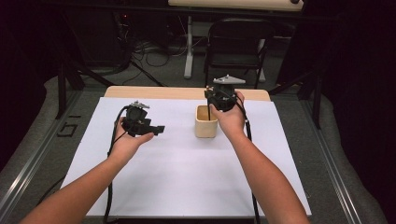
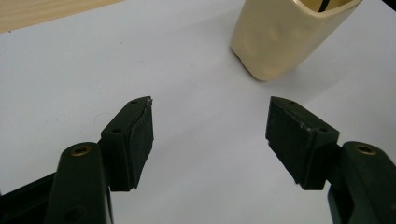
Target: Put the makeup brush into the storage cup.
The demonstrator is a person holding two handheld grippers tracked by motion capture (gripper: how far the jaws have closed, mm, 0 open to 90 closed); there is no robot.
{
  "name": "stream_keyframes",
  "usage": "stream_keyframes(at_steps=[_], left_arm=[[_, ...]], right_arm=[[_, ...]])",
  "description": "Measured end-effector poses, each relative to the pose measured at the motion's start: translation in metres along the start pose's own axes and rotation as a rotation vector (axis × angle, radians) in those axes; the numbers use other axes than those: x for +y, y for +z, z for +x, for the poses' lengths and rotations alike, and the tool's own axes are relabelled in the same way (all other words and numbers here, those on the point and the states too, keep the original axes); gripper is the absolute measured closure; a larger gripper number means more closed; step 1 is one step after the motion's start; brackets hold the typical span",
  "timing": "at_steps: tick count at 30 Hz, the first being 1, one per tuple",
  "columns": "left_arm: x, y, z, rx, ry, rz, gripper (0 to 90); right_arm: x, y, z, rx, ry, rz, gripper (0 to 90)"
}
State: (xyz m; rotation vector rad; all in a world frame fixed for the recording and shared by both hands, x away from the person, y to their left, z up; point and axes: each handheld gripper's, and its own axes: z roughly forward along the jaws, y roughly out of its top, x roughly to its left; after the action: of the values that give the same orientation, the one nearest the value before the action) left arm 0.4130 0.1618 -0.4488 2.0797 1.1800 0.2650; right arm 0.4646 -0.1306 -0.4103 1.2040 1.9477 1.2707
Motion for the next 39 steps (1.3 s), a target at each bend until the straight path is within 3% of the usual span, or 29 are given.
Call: stream_keyframes(at_steps=[39], left_arm=[[0.0, 0.004, -0.003, -0.003, 0.003, 0.001, 32.4]], right_arm=[[-0.029, 0.008, -0.004, 0.0, -0.014, 0.051, 84.0]])
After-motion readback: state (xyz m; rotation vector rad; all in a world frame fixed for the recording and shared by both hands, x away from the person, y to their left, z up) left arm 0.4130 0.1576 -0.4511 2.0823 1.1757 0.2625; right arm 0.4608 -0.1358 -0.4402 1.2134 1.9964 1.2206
